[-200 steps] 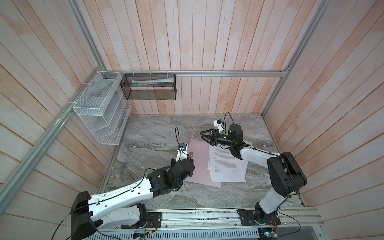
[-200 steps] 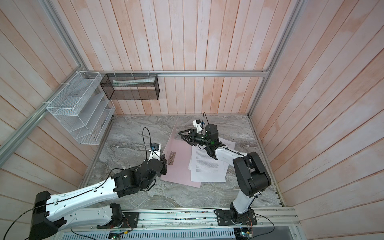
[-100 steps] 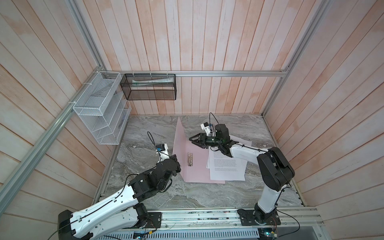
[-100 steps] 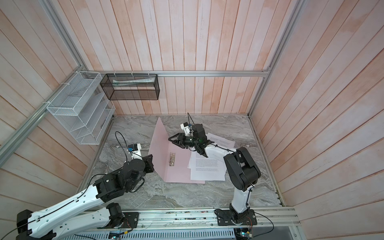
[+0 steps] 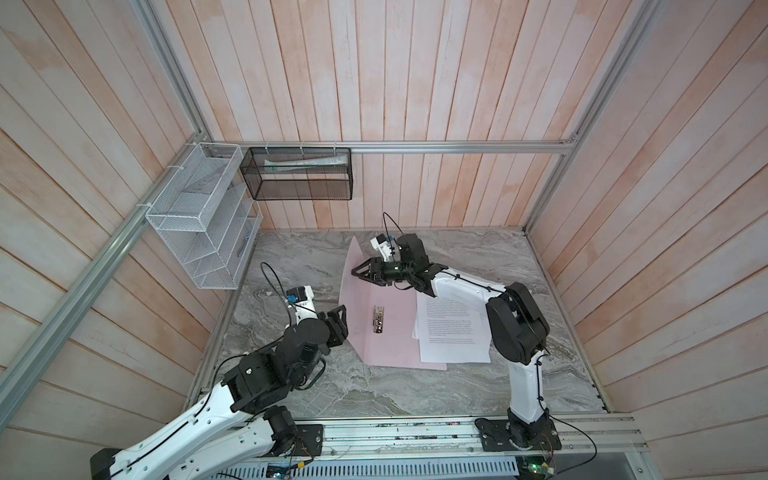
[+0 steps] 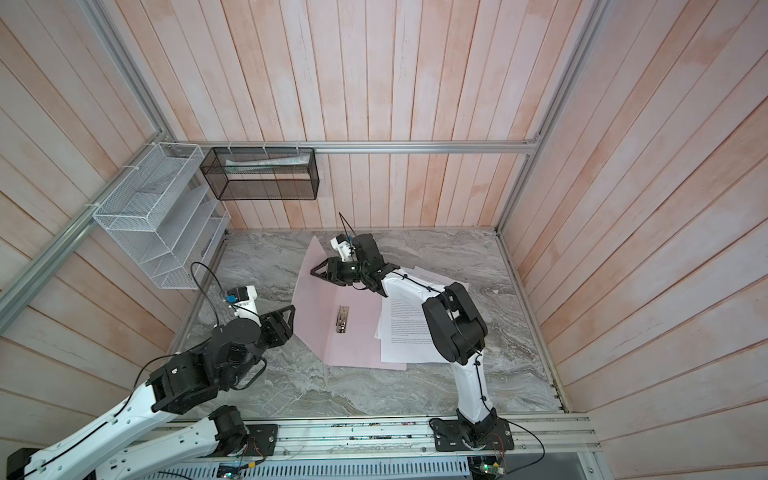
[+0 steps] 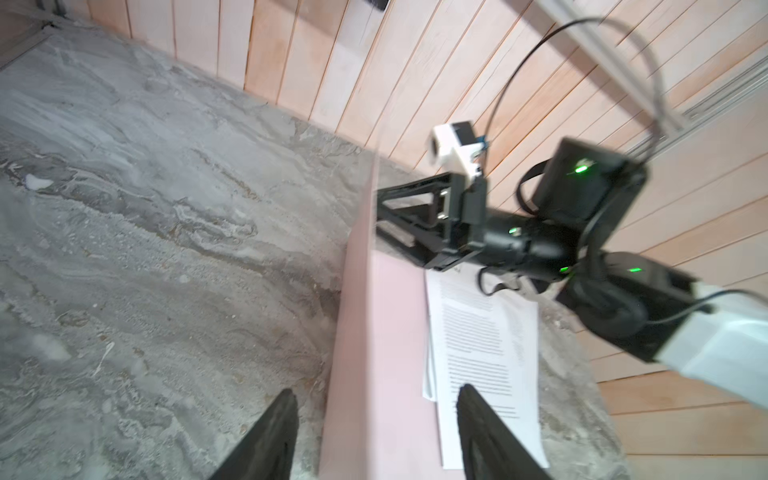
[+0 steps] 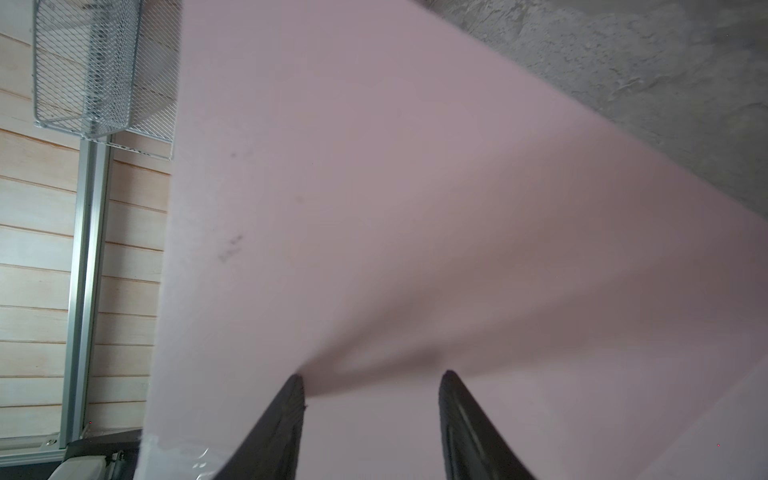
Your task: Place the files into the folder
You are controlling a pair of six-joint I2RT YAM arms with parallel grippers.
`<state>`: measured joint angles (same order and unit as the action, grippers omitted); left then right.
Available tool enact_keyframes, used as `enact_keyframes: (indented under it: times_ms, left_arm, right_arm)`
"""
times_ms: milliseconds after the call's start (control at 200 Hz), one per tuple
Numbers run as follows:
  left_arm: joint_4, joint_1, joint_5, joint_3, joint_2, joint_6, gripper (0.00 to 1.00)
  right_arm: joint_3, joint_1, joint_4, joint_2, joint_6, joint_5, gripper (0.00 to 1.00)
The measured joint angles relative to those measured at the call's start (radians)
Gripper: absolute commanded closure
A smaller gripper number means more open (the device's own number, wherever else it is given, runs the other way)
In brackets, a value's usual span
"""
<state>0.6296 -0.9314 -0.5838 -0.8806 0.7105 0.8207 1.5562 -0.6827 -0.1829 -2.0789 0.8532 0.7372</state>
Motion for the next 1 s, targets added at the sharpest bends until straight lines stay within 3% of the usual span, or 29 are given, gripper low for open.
enact_keyframes:
  times_ms: [265,400,705,845,1000]
  left_arm:
    - [-0.216,0.012,0.03,-0.109,0.058,-0.174,0.33]
    - [-0.356,0.111,0.151,-0.075,0.182,-0.212,0.35]
    - [-0.576,0.389,0.402,0.203,0.385,-0.181,0.4]
    - [-0.647,0.432,0.439,0.269,0.459,-0.159,0.41]
    - [-0.706,0.47,0.457,0.346,0.483,-0.121,0.42]
  right_arm:
    - [0.177,-0.072,0.094,-0.132,-0.04,0.005,0.53]
    - [0.169,-0.088,0.11,-0.166,-0.039,0.021,0.53]
    - [-0.124,-0.056,0.044,-0.081,-0.031,0.023,0.53]
    - [-0.263,-0.032,0.043,0.023,-0.045,0.005,0.53]
    - [-0.303,-0.023,0.084,0.106,-0.107,-0.065,0.53]
